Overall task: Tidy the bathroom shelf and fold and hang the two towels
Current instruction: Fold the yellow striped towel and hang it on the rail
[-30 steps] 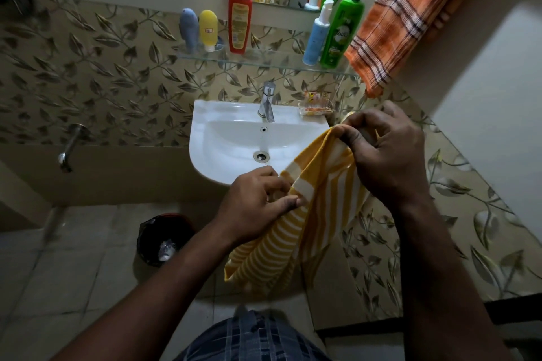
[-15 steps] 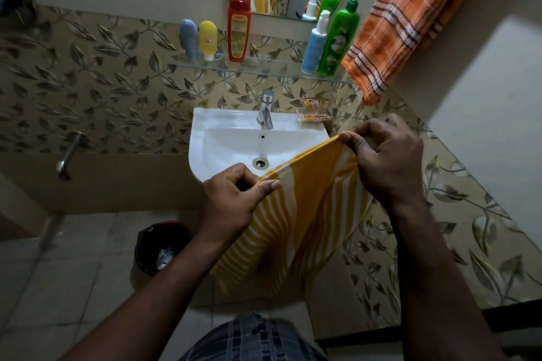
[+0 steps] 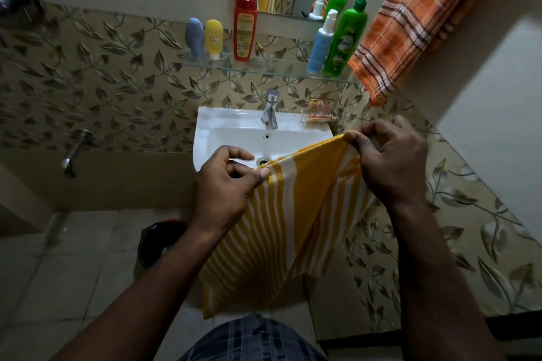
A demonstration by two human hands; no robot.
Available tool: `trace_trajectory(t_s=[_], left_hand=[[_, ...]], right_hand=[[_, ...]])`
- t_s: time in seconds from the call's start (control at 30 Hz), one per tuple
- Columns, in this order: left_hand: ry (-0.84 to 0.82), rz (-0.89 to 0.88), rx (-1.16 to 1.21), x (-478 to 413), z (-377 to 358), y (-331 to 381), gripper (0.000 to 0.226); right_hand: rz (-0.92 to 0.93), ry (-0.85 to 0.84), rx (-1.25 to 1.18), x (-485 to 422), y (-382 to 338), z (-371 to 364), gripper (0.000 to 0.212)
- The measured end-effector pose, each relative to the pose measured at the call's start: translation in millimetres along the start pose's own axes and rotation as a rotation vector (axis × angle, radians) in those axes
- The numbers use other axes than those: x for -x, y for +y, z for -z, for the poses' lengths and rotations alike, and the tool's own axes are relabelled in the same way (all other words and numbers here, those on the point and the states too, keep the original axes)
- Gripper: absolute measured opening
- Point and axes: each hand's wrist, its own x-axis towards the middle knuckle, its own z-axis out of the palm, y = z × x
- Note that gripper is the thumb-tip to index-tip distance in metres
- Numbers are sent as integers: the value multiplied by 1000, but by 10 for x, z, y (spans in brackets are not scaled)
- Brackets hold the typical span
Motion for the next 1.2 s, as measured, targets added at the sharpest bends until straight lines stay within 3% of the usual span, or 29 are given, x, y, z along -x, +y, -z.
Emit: trace_trajectory(t_s=[0.23, 0.3, 0.37, 0.43, 0.53, 0.67, 0.8, 0.93, 1.2], left_hand=[[-52, -112, -219, 3, -79, 70, 5], [-67, -144, -243, 10, -108, 78, 3], [-104, -183, -257, -3, -116, 64, 3], [-179, -276, -298, -3, -114, 51, 7], [-288, -424, -429, 17, -126, 11, 18], [-331, -439, -426, -20, -76, 5, 22], [-355, -394, -283, -32, 28, -17, 9], [-380, -465, -357, -22, 100, -104, 17], [-399, -426, -322, 24, 33, -114, 23]], right_hand=[[-139, -6, 57, 105, -56, -160, 22], [-68, -29, -8, 218, -132, -189, 27], [104, -181, -118, 316, -194, -225, 30], [242, -449, -193, 370, -204, -306, 38], [315, -670, -162, 377, -136, -442, 35], [299, -575, -156, 389, -38, -470, 13], [215, -528, -207, 411, -53, -453, 12], [180, -484, -221, 397, -38, -387, 12], [241, -472, -173, 373, -11, -262, 14]])
